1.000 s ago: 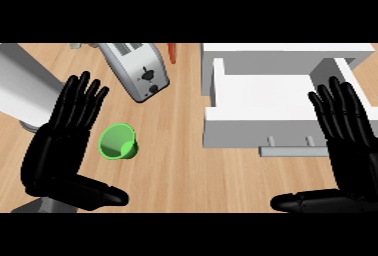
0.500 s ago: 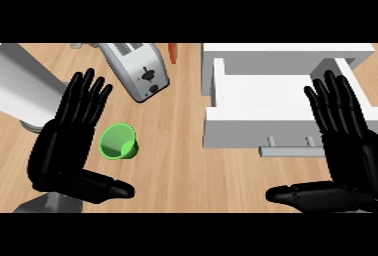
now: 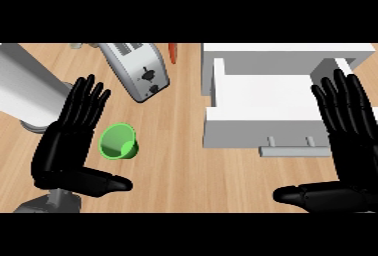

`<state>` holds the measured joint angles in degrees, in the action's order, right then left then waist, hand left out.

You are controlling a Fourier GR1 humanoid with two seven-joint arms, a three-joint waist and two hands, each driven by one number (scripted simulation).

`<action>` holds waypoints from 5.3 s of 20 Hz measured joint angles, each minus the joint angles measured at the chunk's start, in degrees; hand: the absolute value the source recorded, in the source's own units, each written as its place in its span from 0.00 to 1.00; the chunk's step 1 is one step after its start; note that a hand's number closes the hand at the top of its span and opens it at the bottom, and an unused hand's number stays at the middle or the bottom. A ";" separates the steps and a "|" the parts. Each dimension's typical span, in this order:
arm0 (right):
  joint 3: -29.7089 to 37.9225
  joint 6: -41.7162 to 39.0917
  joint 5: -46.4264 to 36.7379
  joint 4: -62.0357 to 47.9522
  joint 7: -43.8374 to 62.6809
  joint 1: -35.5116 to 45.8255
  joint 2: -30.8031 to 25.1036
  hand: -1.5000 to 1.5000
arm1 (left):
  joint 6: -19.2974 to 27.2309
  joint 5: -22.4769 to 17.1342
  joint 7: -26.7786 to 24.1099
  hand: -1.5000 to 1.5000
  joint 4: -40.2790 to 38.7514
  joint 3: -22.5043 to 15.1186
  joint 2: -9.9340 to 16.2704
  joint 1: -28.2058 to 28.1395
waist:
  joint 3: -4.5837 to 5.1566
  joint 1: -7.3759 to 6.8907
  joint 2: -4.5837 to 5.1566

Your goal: Pick up the cup, place it into the drawer and close the drawer

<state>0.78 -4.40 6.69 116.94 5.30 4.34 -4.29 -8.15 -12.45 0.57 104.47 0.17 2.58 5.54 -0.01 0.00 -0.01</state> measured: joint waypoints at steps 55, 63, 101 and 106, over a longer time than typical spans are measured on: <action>1.11 -2.23 0.72 1.16 3.42 1.51 0.01 0.00 | -6.22 10.10 -45.75 0.00 -71.62 11.17 7.38 14.10 | 0.03 0.29 0.08; 0.36 -1.86 0.28 1.83 3.95 1.75 0.53 0.00 | -8.01 10.22 -50.27 0.00 -79.64 11.61 7.70 17.77 | 0.05 0.42 0.12; 3.17 -3.63 3.10 2.84 4.86 0.38 -1.17 0.00 | -8.32 4.00 -57.12 1.00 -77.74 15.74 6.08 17.08 | 0.01 -0.13 -0.06; 3.04 -3.04 2.74 3.02 5.63 0.70 -1.01 0.00 | -7.60 2.30 -56.13 1.00 -69.56 14.82 3.80 15.10 | -0.01 -0.35 -0.18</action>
<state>3.82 -7.44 9.44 119.95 10.92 5.04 -5.29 -15.75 -10.15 -55.56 34.91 14.99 6.38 20.63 -0.02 -0.35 -0.19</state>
